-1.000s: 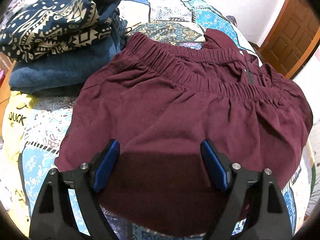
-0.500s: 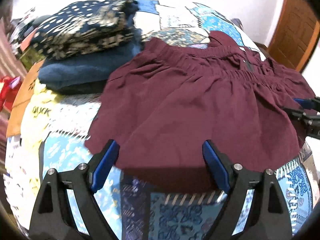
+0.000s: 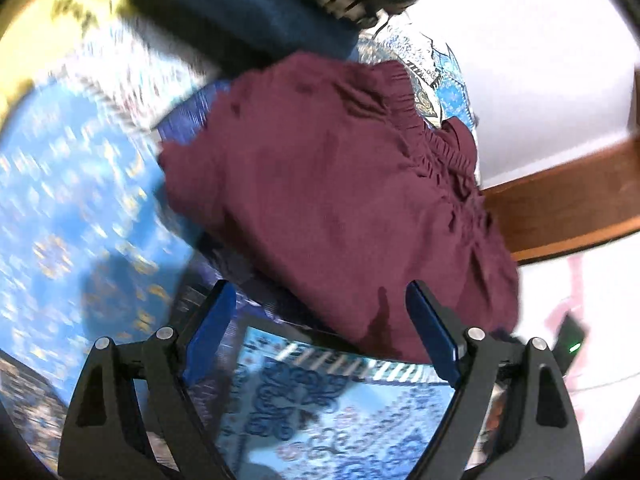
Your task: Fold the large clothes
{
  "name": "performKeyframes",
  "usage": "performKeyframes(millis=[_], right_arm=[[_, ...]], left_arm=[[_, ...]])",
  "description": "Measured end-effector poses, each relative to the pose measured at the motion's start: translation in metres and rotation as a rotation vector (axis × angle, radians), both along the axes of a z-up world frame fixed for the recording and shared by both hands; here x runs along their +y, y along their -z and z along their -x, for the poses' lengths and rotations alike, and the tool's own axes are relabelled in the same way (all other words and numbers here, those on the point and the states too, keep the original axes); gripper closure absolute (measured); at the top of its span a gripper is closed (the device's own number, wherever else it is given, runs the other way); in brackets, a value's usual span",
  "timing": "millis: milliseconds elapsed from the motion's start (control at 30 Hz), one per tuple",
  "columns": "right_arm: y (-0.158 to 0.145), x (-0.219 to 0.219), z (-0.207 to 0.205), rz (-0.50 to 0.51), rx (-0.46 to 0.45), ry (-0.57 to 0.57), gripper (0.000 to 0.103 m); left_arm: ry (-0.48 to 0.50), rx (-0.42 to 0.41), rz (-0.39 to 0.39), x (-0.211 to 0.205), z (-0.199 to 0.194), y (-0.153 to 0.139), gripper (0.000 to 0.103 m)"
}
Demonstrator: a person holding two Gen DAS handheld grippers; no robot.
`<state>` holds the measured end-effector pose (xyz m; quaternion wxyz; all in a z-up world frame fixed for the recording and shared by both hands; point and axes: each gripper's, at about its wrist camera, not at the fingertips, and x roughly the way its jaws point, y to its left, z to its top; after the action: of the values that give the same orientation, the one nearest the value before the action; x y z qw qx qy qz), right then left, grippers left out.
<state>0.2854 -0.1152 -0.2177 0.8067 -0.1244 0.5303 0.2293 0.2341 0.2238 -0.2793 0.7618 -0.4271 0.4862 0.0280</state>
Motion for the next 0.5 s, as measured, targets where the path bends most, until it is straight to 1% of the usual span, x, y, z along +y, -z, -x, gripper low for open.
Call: performKeyframes(millis=[33,100,133,233,433,500], right_arm=[[0.000,-0.001,0.000,-0.003,0.002,0.000,0.017],[0.000,-0.004,-0.001,-0.015,0.013,0.006,0.016],[0.000,-0.006,-0.001,-0.020,0.016,0.009,0.016],[0.001,-0.008,-0.002,-0.031,0.020,0.017,0.015],[0.002,-0.009,-0.003,-0.044,0.029,0.019,0.012],[0.002,-0.009,-0.003,-0.045,0.032,0.019,0.012]], left_arm=[[-0.007,0.001,0.041,0.001,-0.001,0.006,0.016],[-0.021,0.003,0.092,0.001,-0.006,0.016,0.016],[-0.030,0.007,0.099,0.001,-0.008,0.020,0.016],[-0.050,-0.012,0.067,0.002,-0.017,0.022,0.016],[-0.104,-0.050,0.090,0.009,-0.036,0.027,0.016],[-0.152,-0.070,0.099,0.013,-0.038,0.028,0.016]])
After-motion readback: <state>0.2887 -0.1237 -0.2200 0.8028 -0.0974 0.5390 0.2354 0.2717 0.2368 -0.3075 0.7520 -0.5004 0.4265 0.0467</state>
